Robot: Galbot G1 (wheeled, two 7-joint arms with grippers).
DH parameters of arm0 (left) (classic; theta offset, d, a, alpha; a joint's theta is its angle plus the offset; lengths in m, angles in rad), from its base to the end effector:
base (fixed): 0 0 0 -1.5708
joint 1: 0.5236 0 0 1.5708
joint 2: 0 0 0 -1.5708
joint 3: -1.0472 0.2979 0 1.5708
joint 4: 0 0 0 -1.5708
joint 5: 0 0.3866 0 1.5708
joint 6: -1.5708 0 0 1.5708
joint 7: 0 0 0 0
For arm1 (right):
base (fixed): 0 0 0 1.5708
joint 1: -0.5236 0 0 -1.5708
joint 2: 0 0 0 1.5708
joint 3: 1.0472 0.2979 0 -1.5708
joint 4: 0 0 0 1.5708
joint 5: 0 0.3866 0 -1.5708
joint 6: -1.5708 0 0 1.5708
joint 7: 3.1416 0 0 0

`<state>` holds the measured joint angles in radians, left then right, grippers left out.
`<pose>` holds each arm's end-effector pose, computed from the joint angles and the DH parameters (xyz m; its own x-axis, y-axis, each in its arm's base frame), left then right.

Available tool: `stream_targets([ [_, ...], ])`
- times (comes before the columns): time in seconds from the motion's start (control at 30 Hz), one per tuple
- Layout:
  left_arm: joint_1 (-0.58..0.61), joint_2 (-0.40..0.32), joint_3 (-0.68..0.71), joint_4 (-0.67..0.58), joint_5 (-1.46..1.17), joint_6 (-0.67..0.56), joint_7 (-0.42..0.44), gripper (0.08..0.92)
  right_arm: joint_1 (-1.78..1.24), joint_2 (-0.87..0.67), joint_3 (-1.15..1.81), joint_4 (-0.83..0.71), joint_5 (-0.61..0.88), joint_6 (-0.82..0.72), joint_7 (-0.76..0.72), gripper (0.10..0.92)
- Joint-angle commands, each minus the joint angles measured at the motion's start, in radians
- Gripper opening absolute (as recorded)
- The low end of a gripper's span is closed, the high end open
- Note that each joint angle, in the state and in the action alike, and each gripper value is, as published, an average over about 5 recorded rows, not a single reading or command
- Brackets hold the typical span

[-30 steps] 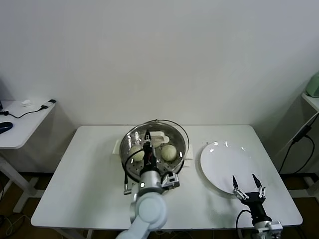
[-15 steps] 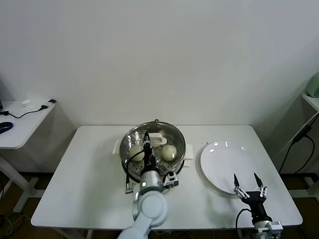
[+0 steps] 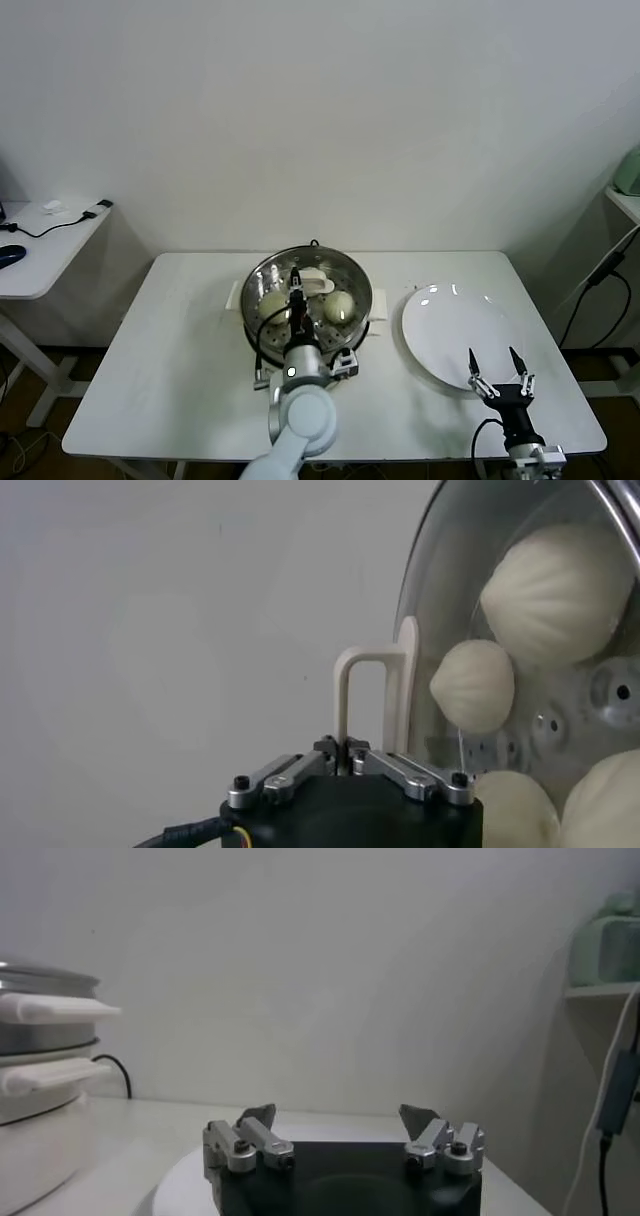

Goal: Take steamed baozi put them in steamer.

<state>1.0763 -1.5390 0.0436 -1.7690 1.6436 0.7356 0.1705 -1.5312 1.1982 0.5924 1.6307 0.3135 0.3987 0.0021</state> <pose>0.3129 -0.1965 -0.2373 -0.9858 -0.1681 -0.0018 -0.0090 0.0422 0.9991 0.2262 -0.1247 -0.3971 -0.9999 0.0166 0.0050 0.0161 0.9971 -0.0743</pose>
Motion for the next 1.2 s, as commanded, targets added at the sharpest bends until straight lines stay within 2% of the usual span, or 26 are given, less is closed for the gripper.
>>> stream_targets([
  [0.03, 0.004, 0.004, 0.001, -0.007, 0.007, 0.025, 0.011, 0.192, -0.003, 0.003, 0.001, 0.004, -0.004, 0.007, -0.002, 0.823],
  [0.2, 0.015, 0.027, 0.025, -0.093, -0.035, 0.022, 0.044, 0.328, -0.007, 0.000, 0.006, 0.011, -0.002, 0.002, -0.004, 0.823],
  [0.33, 0.034, 0.057, 0.055, -0.204, -0.169, 0.017, 0.049, 0.449, -0.007, -0.003, 0.008, 0.016, 0.000, -0.010, -0.005, 0.823],
  [0.57, 0.118, 0.141, 0.021, -0.411, -0.705, -0.068, -0.086, 0.648, -0.004, 0.001, 0.001, 0.021, 0.008, -0.040, -0.001, 0.822],
  [0.63, 0.156, 0.165, -0.039, -0.445, -0.902, -0.144, -0.155, 0.709, -0.003, 0.003, 0.000, 0.023, 0.015, -0.042, 0.009, 0.823],
  [0.7, 0.187, 0.180, -0.130, -0.456, -1.147, -0.256, -0.262, 0.758, -0.003, 0.001, -0.001, 0.025, 0.026, -0.034, 0.016, 0.823],
  [0.77, 0.212, 0.185, -0.247, -0.457, -1.405, -0.367, -0.365, 0.799, -0.004, -0.007, -0.003, 0.029, 0.034, -0.025, 0.018, 0.823],
  [0.83, 0.245, 0.178, -0.396, -0.458, -1.646, -0.449, -0.412, 0.817, -0.006, -0.018, -0.006, 0.035, 0.043, -0.017, 0.019, 0.823],
  [0.93, 0.318, 0.182, -0.630, -0.449, -1.926, -0.541, -0.386, 0.822, -0.009, -0.025, -0.008, 0.043, 0.045, -0.014, 0.019, 0.823],
  [1.03, 0.407, 0.238, -0.782, -0.404, -2.123, -0.630, -0.360, 0.823, -0.009, -0.025, -0.009, 0.042, 0.042, -0.012, 0.018, 0.823],
  [1.2, 0.498, 0.297, -0.803, -0.245, -2.116, -0.780, -0.326, 0.823, -0.001, -0.024, -0.008, 0.025, 0.042, -0.010, 0.022, 0.823],
])
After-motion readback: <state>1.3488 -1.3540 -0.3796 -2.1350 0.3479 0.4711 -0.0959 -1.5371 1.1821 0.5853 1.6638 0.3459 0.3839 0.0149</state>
